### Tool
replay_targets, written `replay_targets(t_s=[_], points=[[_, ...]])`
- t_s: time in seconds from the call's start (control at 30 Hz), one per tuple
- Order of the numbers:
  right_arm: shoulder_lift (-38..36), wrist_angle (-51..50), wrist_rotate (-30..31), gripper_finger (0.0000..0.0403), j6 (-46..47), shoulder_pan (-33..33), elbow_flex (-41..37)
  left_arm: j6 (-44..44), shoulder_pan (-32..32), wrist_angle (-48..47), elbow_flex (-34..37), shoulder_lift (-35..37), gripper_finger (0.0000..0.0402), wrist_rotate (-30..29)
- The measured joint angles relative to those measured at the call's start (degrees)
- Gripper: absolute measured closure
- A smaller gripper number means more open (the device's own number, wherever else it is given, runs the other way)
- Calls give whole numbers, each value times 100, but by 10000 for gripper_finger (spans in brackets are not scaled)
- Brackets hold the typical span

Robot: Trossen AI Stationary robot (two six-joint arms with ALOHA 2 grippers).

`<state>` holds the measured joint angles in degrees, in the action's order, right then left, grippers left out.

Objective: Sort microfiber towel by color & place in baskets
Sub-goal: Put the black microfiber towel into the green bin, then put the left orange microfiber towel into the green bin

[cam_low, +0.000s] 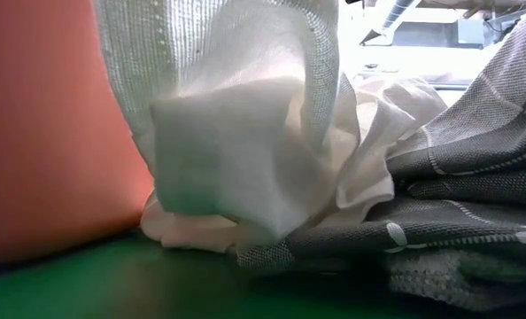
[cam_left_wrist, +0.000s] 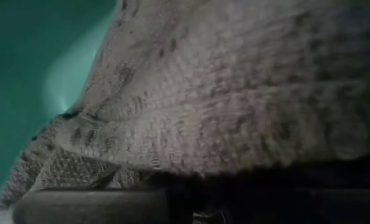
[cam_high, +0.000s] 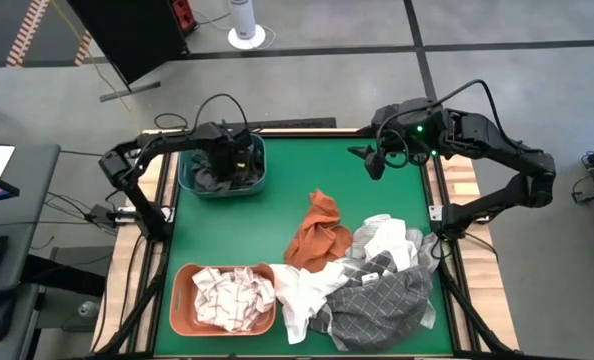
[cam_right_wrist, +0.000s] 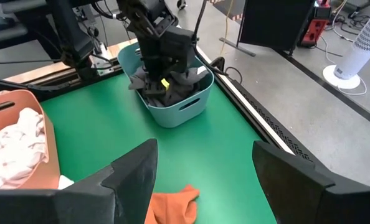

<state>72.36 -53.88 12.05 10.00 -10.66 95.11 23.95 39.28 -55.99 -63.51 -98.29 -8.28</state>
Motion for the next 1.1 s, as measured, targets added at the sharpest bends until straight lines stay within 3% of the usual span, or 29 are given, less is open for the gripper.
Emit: replay_targets(t_s=[0.27, 0.7, 0.83, 1.1], points=[[0, -12, 1, 112, -58, 0, 0, -320, 12, -341, -371, 393, 312, -109], [0, -318, 0, 112, -254, 0, 0, -591, -228, -432, -668, 1297, 185, -74], [0, -478, 1, 112, -253, 0, 0, -572, -393, -262, -668, 1788, 175, -126], [0, -440, 0, 112, -113, 3, 0, 207, -785, 517, -683, 2887, 174, -799]])
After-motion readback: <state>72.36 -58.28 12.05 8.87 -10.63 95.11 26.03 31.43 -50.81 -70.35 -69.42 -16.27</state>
